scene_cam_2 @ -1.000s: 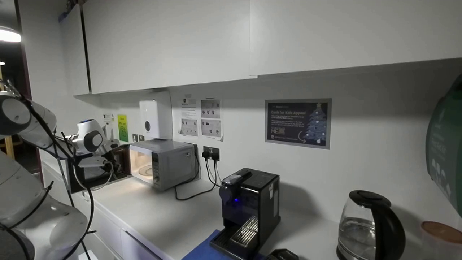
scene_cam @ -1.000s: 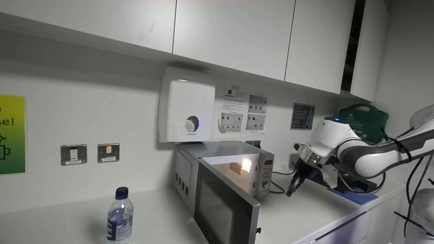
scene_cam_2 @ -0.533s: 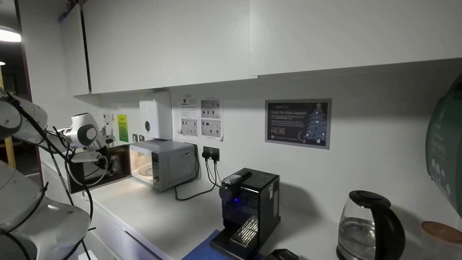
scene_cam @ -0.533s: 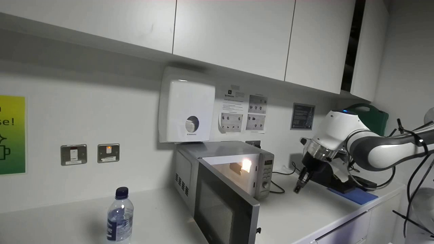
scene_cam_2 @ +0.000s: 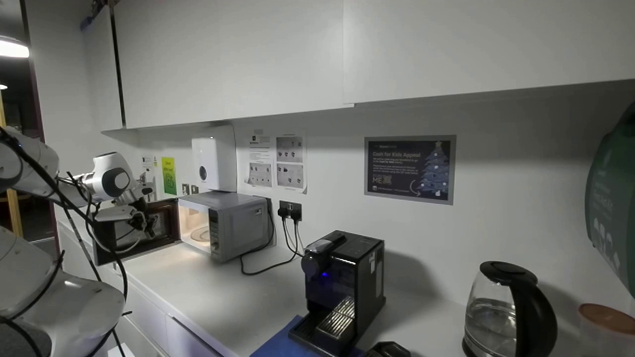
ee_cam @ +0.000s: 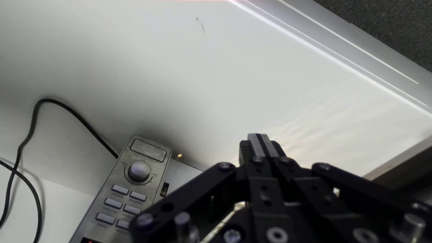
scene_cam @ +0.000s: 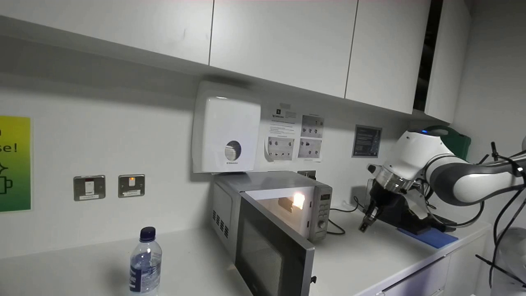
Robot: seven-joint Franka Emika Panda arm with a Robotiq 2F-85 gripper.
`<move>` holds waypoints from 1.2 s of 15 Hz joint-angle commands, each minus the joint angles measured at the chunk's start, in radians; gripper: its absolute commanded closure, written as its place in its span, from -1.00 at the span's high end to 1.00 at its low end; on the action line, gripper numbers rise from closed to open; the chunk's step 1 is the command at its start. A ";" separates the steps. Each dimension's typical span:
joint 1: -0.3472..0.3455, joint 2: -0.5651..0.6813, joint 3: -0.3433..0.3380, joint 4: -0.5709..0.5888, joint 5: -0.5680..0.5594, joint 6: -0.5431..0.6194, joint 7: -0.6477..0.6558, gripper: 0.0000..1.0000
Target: Press a button on the microwave
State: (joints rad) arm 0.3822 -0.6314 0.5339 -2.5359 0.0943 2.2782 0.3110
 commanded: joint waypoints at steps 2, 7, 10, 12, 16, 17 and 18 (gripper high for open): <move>0.012 -0.032 -0.015 0.009 -0.035 -0.039 0.000 -1.00; 0.012 -0.037 -0.017 0.005 -0.038 -0.034 -0.003 -0.17; 0.010 -0.042 -0.015 0.004 -0.040 -0.032 0.001 0.27; 0.008 -0.045 -0.013 0.003 -0.044 -0.028 0.004 0.57; 0.003 -0.047 -0.009 -0.002 -0.057 -0.020 0.007 1.00; 0.000 -0.048 -0.008 -0.003 -0.063 -0.021 0.008 1.00; 0.000 -0.050 -0.009 -0.004 -0.067 -0.017 0.009 1.00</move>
State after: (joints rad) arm 0.3818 -0.6519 0.5339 -2.5360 0.0559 2.2781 0.3113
